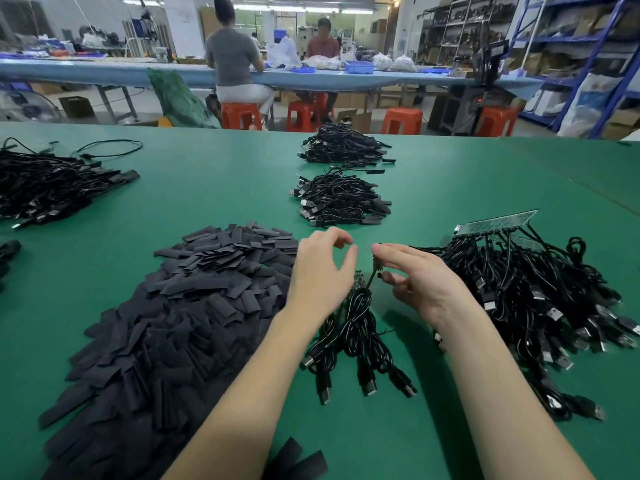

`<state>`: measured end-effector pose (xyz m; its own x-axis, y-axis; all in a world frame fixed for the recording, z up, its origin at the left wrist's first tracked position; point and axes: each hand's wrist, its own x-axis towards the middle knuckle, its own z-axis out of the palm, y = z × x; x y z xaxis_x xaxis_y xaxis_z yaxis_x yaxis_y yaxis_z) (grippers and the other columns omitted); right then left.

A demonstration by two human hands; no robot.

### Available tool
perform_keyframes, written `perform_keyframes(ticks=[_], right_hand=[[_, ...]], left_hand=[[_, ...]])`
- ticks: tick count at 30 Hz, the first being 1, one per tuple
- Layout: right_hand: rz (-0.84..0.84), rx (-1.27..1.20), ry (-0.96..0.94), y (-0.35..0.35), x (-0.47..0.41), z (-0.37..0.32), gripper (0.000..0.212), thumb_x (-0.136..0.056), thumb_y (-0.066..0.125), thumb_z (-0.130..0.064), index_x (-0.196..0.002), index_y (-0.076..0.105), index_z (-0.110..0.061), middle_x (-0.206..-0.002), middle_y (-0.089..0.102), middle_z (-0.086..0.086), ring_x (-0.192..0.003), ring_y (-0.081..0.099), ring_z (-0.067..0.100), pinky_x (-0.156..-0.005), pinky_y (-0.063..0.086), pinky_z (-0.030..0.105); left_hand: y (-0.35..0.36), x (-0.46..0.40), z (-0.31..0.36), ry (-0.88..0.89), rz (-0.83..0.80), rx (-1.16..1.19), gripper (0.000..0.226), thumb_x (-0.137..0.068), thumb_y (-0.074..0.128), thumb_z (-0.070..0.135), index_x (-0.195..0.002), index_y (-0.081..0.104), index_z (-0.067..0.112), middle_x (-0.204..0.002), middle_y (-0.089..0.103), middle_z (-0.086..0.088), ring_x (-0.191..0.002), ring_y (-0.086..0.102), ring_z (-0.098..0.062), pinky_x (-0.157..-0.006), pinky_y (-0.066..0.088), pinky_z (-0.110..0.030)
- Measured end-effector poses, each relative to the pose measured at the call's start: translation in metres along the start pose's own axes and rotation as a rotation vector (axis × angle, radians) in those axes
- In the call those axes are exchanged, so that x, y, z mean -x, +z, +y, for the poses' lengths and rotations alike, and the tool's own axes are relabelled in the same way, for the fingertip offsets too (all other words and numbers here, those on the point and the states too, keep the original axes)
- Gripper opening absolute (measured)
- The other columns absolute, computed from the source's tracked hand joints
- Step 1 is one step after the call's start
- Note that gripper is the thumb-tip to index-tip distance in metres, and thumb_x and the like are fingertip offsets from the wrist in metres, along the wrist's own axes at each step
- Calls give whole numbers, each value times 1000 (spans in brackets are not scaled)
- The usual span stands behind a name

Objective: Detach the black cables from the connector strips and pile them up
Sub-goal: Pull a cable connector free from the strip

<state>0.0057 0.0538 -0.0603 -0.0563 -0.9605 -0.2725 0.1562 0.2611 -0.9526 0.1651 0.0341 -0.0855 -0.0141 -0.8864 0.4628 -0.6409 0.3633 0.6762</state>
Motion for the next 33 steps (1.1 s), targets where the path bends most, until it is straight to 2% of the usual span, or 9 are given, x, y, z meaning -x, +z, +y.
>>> perform_keyframes(ticks=[2, 6, 11, 15, 18, 21, 25, 28, 33], right_hand=[[-12, -71, 34, 3, 1, -1, 22, -68, 88, -29, -85, 77, -21, -83, 75, -6, -55, 59, 7, -42, 37, 15], [-98, -473, 124, 6, 4, -5, 24, -67, 82, -24, -85, 66, -19, -70, 65, -7, -47, 50, 3, -39, 33, 12], [-172, -230, -94, 3, 8, -22, 18, -72, 81, -29, -86, 71, -25, -74, 66, -10, -57, 56, 5, -48, 39, 14], [-177, -290, -73, -1, 9, -21, 24, -72, 80, -31, -91, 66, -25, -83, 68, -6, -66, 61, 7, -48, 45, 13], [-170, -259, -60, -4, 12, -20, 27, -70, 80, -31, -91, 65, -23, -75, 68, -6, -60, 61, 6, -48, 48, 13], [-220, -165, -46, -15, 14, -20, 23, -73, 77, -25, -91, 65, -18, -74, 65, -4, -58, 60, 7, -47, 48, 13], [-381, -400, -18, -30, 18, -23, 16, -78, 78, -19, -83, 63, -17, -72, 62, -5, -54, 56, 4, -43, 43, 9], [-333, -412, -11, -29, 19, -26, 9, -79, 75, -22, -75, 69, -17, -75, 62, -3, -55, 57, 4, -44, 45, 9], [-213, -272, -22, -5, 12, -22, 24, -75, 77, -25, -92, 65, -15, -72, 65, -3, -54, 61, 6, -45, 49, 13]], left_hand=[[5, 0, 8, 9, 48, 176, 9, -99, 59, 24, -96, 66, 18, -91, 68, 6, -88, 62, -9, -81, 50, -27], [5, 0, 19, -165, -226, 631, 18, -104, 53, 22, -91, 66, 21, -82, 70, 9, -72, 64, -2, -70, 51, -18], [-9, -8, 11, -244, -179, 500, 13, -98, 61, 36, -101, 65, 24, -98, 70, 12, -90, 65, -2, -77, 48, -20], [-20, -9, 3, -580, -488, 628, 35, -89, 74, 38, -117, 65, 19, -98, 75, 4, -84, 72, -5, -77, 55, -23], [-26, -9, 1, -581, -555, 783, 19, -88, 76, 23, -106, 73, 16, -87, 76, 2, -68, 69, -7, -63, 54, -18], [-28, -13, -2, -613, -415, 781, 19, -89, 74, 19, -107, 69, 14, -83, 73, 2, -59, 66, -7, -51, 47, -17], [-31, -15, -10, -664, -325, 833, 7, -95, 67, 15, -102, 64, 15, -78, 72, 3, -58, 65, -8, -48, 47, -18], [-33, -16, -11, -640, -394, 769, 8, -96, 66, 20, -102, 62, 16, -84, 73, 3, -56, 62, -8, -47, 45, -17], [-28, -9, -2, -602, -597, 755, 32, -90, 74, 34, -113, 72, 13, -94, 74, 2, -57, 53, -6, -48, 38, -16]])
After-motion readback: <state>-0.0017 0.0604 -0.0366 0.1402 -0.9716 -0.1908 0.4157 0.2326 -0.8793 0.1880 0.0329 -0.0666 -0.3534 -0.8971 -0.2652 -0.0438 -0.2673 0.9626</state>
